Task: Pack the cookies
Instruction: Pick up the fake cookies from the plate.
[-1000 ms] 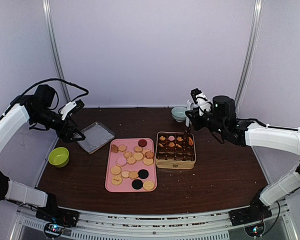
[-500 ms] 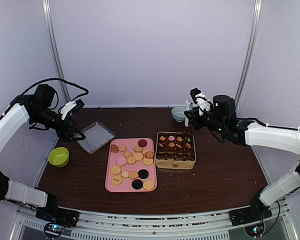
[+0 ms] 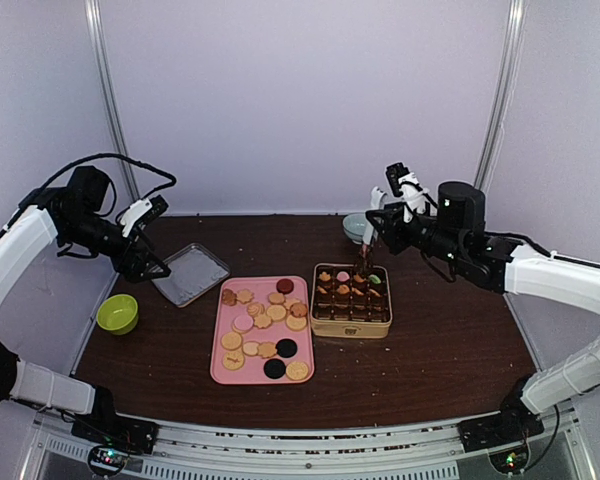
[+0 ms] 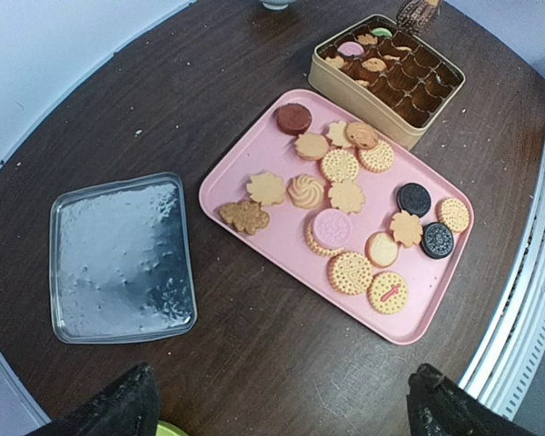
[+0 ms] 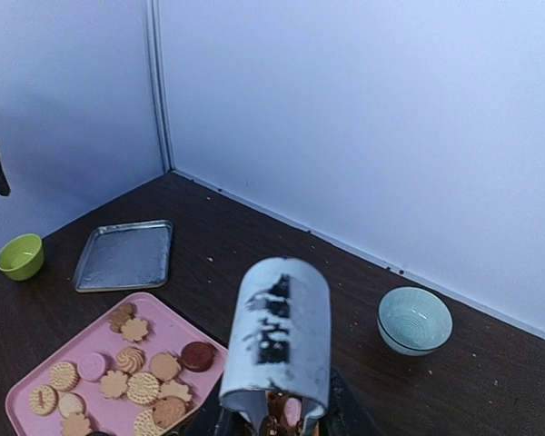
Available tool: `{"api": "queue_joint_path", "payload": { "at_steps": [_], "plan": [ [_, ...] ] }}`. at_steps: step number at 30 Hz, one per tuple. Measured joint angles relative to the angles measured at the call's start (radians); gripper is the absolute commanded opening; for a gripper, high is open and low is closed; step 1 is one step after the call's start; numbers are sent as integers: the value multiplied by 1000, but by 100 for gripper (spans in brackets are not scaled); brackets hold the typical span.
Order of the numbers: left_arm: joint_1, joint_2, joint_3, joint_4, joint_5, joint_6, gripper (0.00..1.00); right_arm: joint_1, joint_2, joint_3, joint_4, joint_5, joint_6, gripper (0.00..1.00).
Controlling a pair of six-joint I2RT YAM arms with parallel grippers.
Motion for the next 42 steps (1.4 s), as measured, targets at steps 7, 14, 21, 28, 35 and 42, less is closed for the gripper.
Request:
{"api": "queue_joint_path", "payload": {
  "at_steps": [7,14,21,28,35,42],
  "plan": [
    [0,-7,0,2,-30,-2,98,222,38,77,28,40,19,25],
    [19,-72,-43,46,-118,-30,98,399,253,238,80,51,44,28],
    [29,-108,-84,82,-182,-48,98,472,460,352,88,29,80,30],
    [29,-95,-90,86,-170,-50,98,475,543,394,78,14,93,32],
    [29,-80,-90,85,-149,-49,98,475,578,399,70,1,94,33],
    [29,-79,-90,85,-132,-49,98,475,596,399,66,-3,93,35]
  ]
}}
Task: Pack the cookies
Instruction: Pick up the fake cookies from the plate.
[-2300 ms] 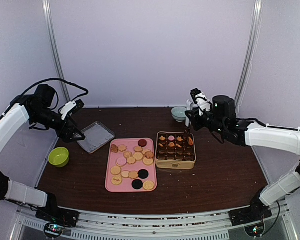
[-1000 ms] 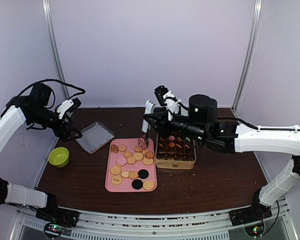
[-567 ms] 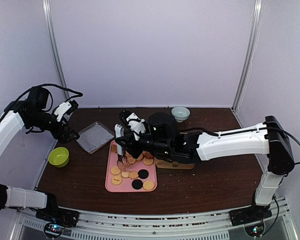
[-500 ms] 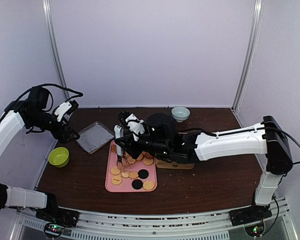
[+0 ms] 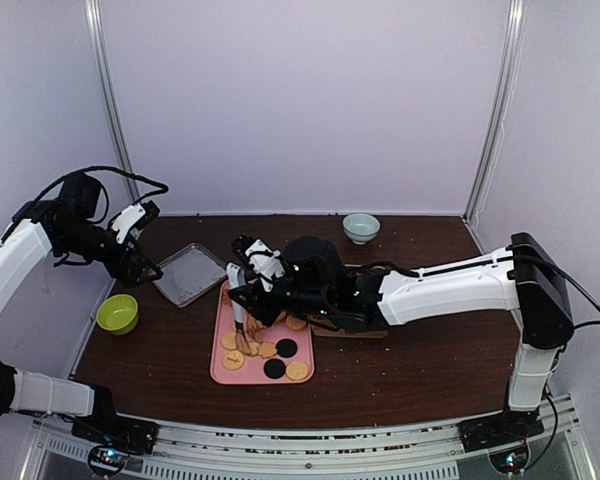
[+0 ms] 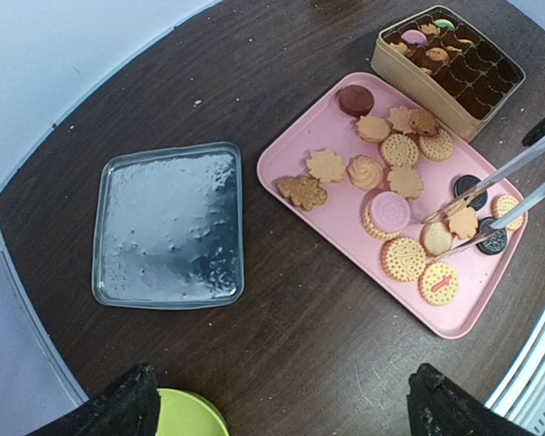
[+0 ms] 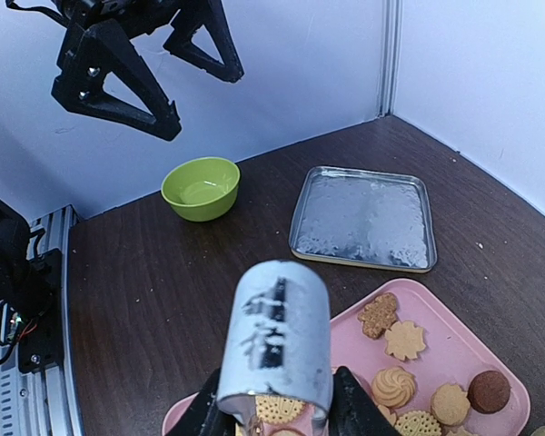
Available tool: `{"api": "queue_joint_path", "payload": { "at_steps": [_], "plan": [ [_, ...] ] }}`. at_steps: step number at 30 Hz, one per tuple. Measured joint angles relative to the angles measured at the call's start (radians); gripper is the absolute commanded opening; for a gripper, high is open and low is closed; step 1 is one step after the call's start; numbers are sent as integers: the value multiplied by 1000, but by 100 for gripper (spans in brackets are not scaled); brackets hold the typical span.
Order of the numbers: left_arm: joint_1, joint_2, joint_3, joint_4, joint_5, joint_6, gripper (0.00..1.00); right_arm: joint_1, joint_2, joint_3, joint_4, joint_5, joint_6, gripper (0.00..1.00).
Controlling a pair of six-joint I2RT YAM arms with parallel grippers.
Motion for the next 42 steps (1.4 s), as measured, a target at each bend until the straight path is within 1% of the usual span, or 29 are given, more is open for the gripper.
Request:
{"api": "queue_joint_path", "payload": {
  "at_steps": [15,23,28,37,42],
  "plan": [
    [0,2,0,-1,7,0,98,0,25,0,35,7,-27,34],
    [0,9,3,-5,15,0,98,16,9,-50,87,17,-42,27],
    [0,13,8,-8,26,0,98,46,-21,-76,72,56,-67,23],
    [0,19,26,-11,37,0,98,67,-41,-30,-2,103,-117,18],
    [0,20,26,-11,41,0,98,64,-78,0,-8,115,-129,18]
  ]
}}
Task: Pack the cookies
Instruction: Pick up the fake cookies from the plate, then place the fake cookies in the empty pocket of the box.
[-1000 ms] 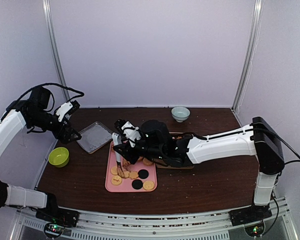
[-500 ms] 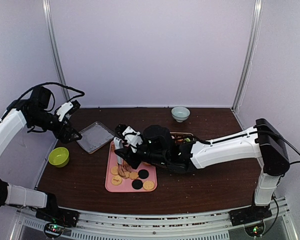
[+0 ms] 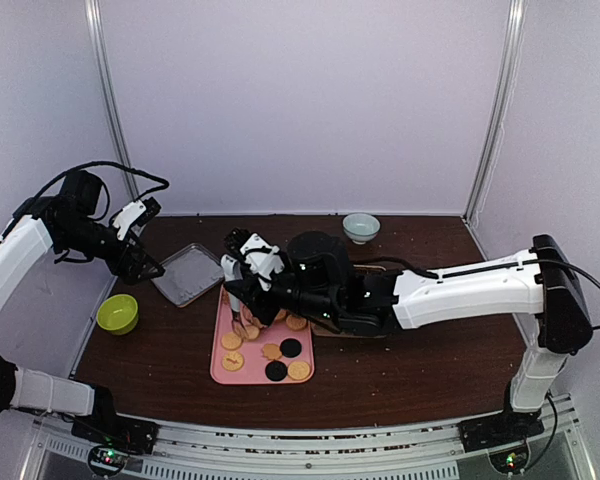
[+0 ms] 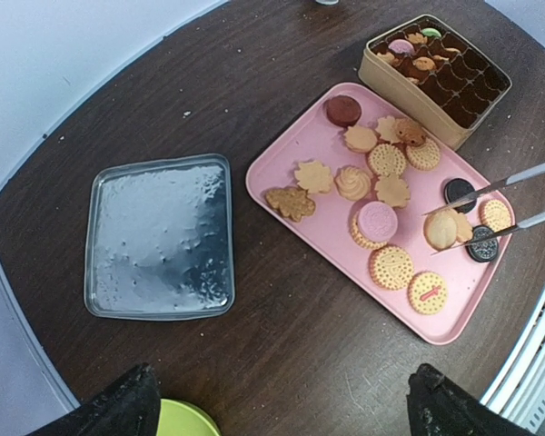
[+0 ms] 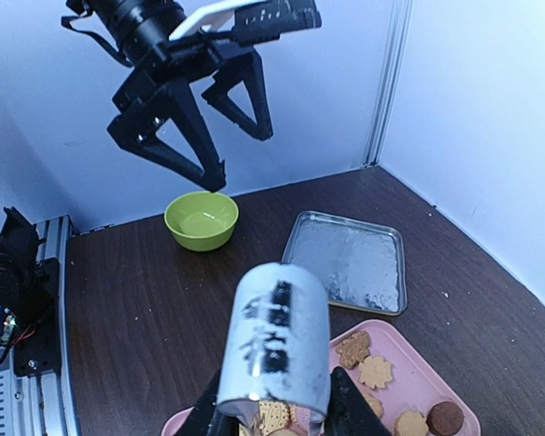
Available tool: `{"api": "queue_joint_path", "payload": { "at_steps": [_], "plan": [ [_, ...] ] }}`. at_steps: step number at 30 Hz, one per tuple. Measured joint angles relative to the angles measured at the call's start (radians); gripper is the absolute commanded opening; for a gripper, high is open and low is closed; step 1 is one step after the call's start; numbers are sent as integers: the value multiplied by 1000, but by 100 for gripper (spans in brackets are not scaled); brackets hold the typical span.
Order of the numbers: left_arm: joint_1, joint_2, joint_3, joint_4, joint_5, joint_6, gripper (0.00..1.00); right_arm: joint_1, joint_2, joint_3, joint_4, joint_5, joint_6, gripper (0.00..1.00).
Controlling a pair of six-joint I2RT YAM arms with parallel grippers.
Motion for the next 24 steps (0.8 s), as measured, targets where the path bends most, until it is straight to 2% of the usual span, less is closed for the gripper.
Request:
{"api": "queue_joint_path", "payload": {
  "at_steps": [8,17,24],
  "plan": [
    [0,0,0,0,4,0,98,-40,-92,-19,15,27,1,18],
    [0,0,0,-1,11,0,98,-212,-306,-248,40,94,16,19],
    [0,0,0,-1,14,0,98,-282,-343,-343,56,114,44,21]
  ]
}}
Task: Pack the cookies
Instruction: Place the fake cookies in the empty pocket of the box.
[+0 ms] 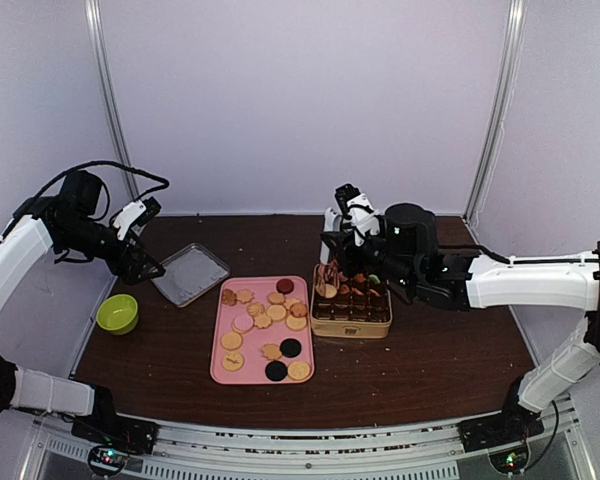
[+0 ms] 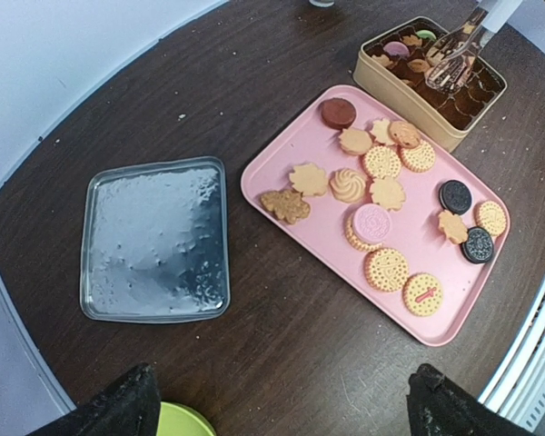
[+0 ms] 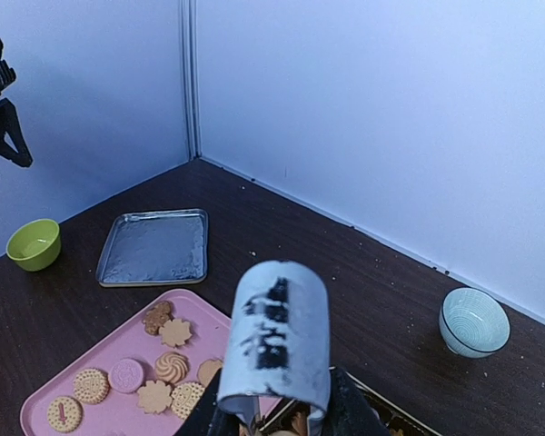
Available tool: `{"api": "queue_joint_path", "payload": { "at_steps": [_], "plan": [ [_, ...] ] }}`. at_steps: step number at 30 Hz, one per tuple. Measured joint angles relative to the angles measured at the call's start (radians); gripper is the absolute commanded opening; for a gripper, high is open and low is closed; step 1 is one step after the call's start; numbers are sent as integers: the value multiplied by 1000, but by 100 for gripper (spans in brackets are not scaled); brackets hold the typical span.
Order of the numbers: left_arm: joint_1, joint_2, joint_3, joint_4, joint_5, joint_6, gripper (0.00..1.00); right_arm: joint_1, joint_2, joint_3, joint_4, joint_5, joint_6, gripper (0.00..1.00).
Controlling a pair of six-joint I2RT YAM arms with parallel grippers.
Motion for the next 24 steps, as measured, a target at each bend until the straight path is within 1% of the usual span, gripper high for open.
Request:
{"api": "queue_joint_path", "payload": {
  "at_steps": [7,15,24],
  "plan": [
    [0,11,0,0,9,0,98,-2,1,-9,13,-12,29,24],
    [0,12,0,0,12,0,98,-14,26,-9,24,-30,41,32],
    [0,11,0,0,12,0,98,-20,38,-7,24,-42,48,36]
  ]
}}
